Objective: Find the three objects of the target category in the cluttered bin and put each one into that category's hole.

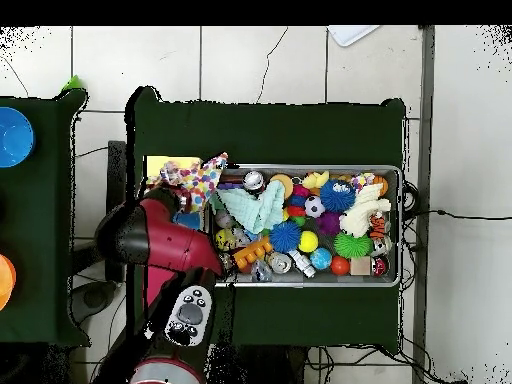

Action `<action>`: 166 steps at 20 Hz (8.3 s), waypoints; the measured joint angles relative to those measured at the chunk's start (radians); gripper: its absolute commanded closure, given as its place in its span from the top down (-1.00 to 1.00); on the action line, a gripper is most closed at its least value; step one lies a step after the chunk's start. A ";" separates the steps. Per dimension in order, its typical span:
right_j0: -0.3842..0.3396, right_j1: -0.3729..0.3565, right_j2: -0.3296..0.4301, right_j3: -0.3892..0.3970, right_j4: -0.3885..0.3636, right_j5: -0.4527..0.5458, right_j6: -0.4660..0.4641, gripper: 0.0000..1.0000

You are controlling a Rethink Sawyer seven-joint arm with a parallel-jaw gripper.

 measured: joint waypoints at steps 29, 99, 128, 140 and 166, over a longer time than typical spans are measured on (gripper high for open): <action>0.018 -0.170 -0.017 0.057 -0.001 0.214 0.000 1.00; -0.738 -0.310 0.338 -0.173 -0.631 0.638 -0.007 1.00; -0.920 -0.130 0.585 -0.456 -0.893 0.723 -0.031 1.00; -0.964 -0.118 0.616 -0.408 -1.000 0.688 -0.031 1.00; -1.020 -0.056 0.625 -0.330 -1.186 0.538 -0.031 1.00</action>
